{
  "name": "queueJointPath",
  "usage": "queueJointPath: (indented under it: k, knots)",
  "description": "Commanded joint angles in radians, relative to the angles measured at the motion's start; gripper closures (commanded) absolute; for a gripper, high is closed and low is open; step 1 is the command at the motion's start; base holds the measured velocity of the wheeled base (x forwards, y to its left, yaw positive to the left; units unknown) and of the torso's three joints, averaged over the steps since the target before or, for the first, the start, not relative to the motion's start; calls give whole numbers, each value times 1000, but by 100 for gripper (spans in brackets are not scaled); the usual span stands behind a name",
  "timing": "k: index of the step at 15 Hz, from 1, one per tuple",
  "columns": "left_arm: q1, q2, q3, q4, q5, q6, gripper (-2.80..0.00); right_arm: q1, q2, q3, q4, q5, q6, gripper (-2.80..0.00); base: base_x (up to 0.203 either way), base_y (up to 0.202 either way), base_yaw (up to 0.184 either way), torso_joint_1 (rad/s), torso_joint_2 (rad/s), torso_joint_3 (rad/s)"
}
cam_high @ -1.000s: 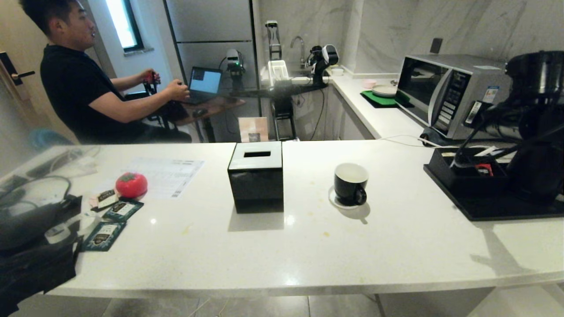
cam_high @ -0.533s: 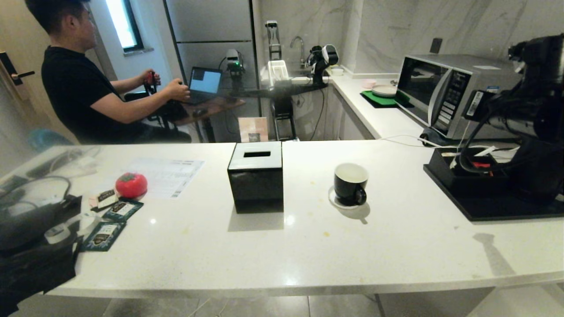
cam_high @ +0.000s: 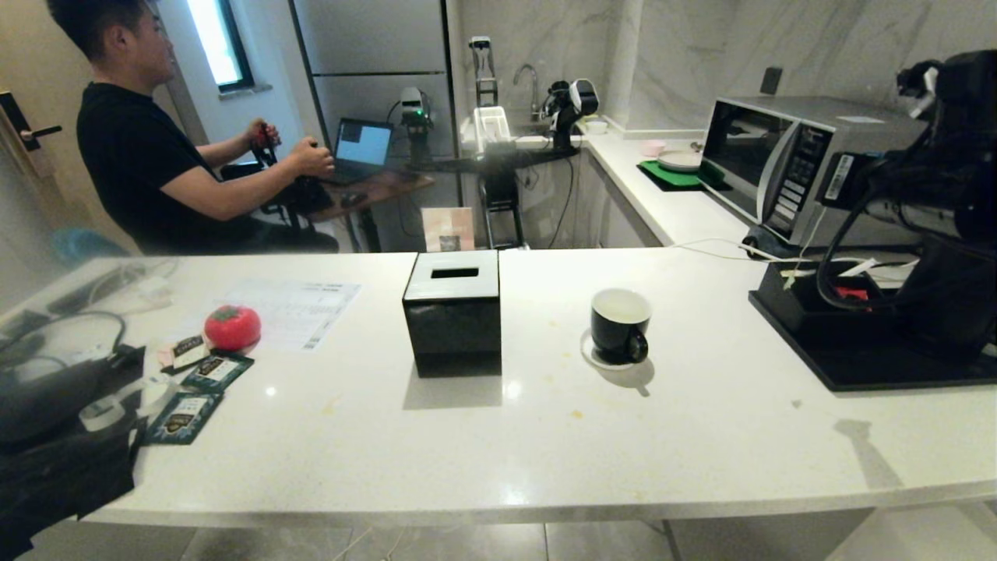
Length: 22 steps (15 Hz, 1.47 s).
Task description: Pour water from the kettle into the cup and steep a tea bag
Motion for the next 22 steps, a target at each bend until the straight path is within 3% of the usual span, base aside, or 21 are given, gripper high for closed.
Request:
queueJointPath:
  k: [1,8,22]
  knots:
    - [0,0,0,0,1,-1,0,1,-8,4,-4,15,-5,0,0,0,0,0,0,0]
    - [0,0,0,0,1,-1,0,43,-26,-9,-5,56,-11,0,0,0,0,0,0,0]
    - [0,0,0,0,-1,1,0,276,-47,-48,-14,53,-93,0,0,0,0,0,0,0]
